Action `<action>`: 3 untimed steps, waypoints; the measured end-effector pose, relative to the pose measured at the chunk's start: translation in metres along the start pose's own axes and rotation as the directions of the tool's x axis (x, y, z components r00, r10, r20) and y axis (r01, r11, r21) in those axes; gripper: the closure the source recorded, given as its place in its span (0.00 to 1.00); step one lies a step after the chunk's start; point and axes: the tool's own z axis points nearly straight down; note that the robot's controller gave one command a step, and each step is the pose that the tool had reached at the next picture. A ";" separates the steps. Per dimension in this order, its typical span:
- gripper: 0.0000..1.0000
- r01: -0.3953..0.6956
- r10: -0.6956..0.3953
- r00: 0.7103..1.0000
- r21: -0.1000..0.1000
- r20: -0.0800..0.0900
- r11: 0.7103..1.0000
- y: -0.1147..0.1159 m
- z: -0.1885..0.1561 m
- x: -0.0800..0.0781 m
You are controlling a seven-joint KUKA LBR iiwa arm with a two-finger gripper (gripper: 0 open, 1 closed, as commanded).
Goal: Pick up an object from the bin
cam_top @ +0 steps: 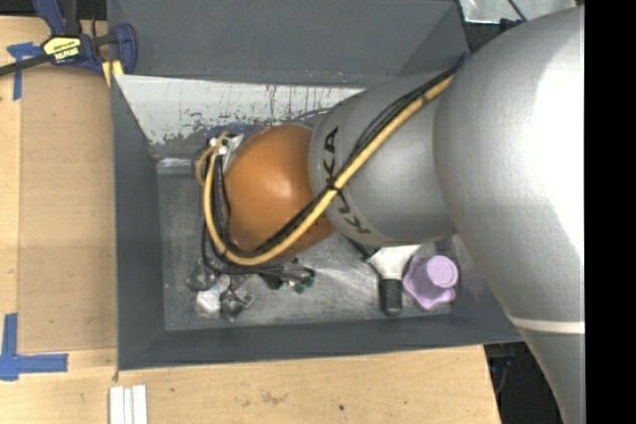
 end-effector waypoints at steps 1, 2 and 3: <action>1.00 -0.001 0.001 1.000 0.000 0.000 1.000 0.000 0.000 0.000; 1.00 0.000 0.000 1.000 0.000 -0.001 1.000 0.000 -0.002 0.001; 1.00 0.000 0.000 1.000 -0.001 -0.008 1.000 0.000 -0.007 0.002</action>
Offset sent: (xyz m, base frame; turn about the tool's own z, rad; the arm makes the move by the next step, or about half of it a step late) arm -0.0001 0.0000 0.0187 0.0000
